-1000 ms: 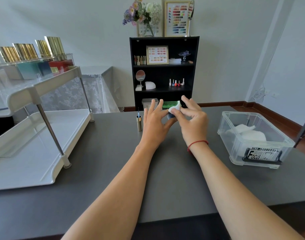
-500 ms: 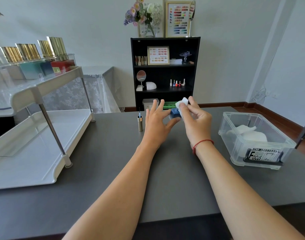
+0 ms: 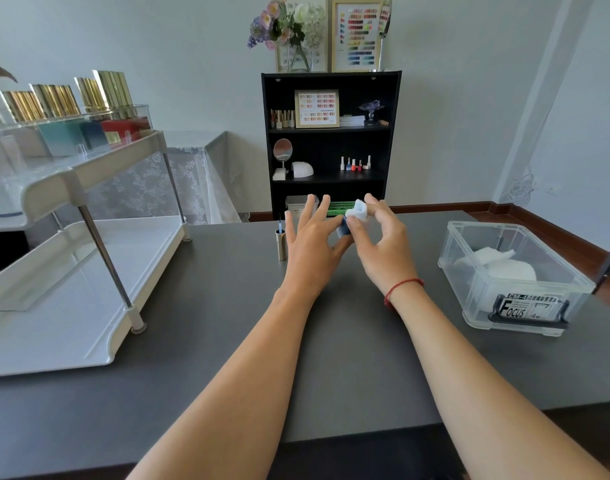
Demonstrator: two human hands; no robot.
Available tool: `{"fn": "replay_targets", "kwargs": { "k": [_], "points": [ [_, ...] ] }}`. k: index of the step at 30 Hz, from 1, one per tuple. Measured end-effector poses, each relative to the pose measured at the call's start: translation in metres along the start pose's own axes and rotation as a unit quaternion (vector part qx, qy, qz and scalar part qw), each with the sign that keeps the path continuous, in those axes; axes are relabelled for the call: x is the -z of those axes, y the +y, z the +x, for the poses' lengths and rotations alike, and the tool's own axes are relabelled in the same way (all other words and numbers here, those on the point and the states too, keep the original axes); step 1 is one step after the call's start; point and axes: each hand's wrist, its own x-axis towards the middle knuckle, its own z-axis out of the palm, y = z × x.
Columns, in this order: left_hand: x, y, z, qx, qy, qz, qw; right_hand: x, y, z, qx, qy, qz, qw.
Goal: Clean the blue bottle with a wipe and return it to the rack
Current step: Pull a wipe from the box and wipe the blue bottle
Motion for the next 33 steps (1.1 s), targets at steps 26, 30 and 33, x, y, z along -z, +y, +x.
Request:
{"fn": "replay_targets", "kwargs": {
  "k": [26, 30, 33],
  "points": [
    [0.002, 0.002, 0.002, 0.012, -0.013, -0.052, 0.998, 0.003, 0.009, 0.002, 0.064, 0.08, 0.001, 0.995],
    [0.002, 0.001, 0.002, 0.016, -0.012, -0.067, 0.998, 0.001, 0.015, 0.003, 0.108, 0.065, -0.059, 0.99],
    [0.002, 0.001, 0.001, 0.024, -0.015, -0.073, 0.997, -0.001, 0.018, 0.004, 0.148, 0.07, -0.107, 0.981]
  ]
}}
